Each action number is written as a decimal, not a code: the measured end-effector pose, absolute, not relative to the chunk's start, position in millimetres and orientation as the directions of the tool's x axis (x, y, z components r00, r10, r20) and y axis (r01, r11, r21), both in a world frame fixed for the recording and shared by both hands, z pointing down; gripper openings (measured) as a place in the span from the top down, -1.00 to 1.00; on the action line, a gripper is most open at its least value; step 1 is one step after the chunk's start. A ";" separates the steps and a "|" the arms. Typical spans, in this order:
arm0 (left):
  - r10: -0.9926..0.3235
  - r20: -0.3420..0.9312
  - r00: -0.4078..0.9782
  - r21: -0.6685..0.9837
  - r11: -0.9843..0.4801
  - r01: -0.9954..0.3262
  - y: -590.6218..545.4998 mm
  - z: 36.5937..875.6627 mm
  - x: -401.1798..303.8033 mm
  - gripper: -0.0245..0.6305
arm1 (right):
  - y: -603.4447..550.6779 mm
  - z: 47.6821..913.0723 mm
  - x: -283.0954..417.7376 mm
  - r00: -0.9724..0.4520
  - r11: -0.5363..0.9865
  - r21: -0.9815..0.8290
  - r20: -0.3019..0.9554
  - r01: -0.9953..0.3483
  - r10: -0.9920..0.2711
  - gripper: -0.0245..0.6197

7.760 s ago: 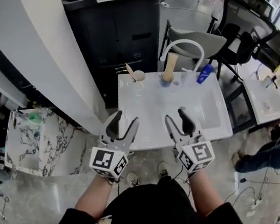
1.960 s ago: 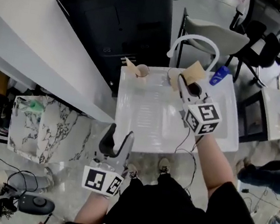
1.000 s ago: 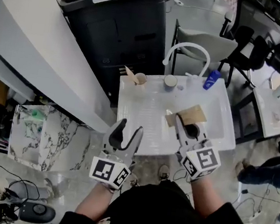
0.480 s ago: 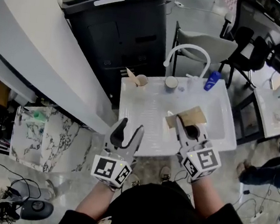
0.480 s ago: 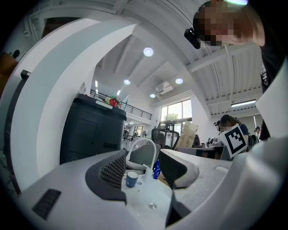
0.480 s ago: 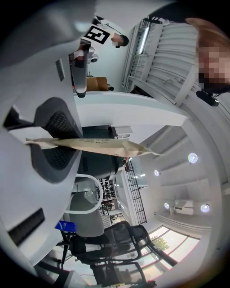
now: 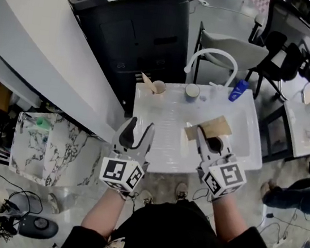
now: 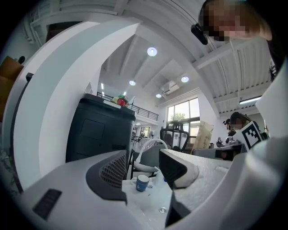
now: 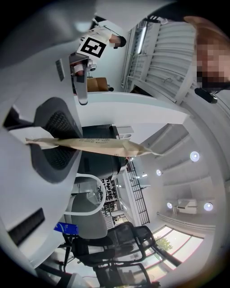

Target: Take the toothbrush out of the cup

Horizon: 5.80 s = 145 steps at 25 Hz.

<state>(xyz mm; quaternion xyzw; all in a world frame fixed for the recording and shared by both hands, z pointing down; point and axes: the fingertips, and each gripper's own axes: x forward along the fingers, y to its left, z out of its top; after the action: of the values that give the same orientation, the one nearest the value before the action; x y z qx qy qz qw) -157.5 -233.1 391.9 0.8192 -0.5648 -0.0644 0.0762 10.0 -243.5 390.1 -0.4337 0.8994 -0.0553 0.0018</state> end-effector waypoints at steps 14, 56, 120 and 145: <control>-0.952 0.063 0.300 0.173 -0.286 -0.943 -339.0 440.2 -182.6 0.24 | -273.9 414.5 19.0 -0.621 0.607 -0.141 0.082 -0.782 -0.780 0.84; -0.946 0.290 0.147 0.254 -0.072 -0.965 -515.3 585.0 -209.7 0.77 | -332.8 486.3 78.0 -0.540 0.511 -0.173 0.262 -0.842 -0.800 0.84; -0.924 0.025 0.381 0.152 -0.373 -0.915 -196.7 393.4 -215.9 0.79 | -239.9 398.3 -33.2 -0.556 0.547 -0.117 0.073 -0.829 -0.828 0.84; -0.898 0.060 0.437 0.149 -0.424 -0.893 -76.1 397.0 -134.3 0.79 | -101.6 400.6 40.4 -0.533 0.524 -0.122 0.070 -0.843 -0.843 0.84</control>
<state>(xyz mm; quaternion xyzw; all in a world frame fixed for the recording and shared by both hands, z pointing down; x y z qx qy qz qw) -134.3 -76.1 397.0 0.8438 -0.5306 -0.0142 0.0795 40.4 -101.6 400.6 -0.4830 0.8728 -0.0704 -0.0011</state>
